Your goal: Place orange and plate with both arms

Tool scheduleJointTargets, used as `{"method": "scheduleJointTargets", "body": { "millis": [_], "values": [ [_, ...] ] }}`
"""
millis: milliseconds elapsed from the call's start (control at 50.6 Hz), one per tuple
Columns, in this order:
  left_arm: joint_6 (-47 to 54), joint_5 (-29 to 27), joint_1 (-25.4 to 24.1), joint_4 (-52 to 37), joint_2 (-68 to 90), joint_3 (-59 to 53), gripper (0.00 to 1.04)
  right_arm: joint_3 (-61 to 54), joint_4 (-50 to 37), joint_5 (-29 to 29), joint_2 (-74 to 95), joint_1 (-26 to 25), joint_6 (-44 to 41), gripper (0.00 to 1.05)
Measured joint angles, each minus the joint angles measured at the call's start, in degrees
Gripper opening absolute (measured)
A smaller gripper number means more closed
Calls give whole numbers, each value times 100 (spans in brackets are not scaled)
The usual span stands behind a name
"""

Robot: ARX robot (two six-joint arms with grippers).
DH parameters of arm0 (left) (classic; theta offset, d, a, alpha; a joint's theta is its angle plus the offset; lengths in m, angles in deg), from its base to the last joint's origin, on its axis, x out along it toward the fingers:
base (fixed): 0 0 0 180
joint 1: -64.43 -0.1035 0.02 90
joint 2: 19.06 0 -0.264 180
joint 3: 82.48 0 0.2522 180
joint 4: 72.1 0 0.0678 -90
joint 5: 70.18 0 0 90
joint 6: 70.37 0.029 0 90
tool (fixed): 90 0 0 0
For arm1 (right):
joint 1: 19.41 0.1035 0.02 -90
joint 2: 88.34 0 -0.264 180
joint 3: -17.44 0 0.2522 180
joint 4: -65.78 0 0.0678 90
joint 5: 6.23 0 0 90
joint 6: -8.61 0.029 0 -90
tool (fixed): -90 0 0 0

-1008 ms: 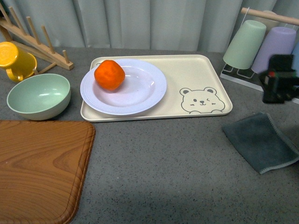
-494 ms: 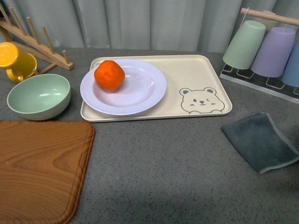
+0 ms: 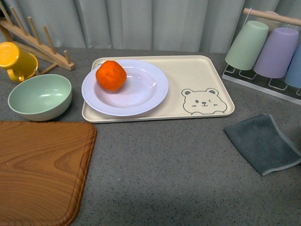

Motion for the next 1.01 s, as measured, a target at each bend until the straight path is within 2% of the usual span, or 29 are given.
{"method": "scheduleJointTargets", "body": {
  "millis": [40, 217, 1008],
  "values": [
    [0, -4, 0, 0, 0, 0, 98, 2, 586, 0, -498, 0, -2, 1],
    [0, -2, 0, 0, 0, 0, 98, 0, 1281, 0, -1274, 0, 0, 1],
    [0, -2, 0, 0, 0, 0, 98, 2, 3165, 13, -3224, 0, 0, 1]
  ]
}}
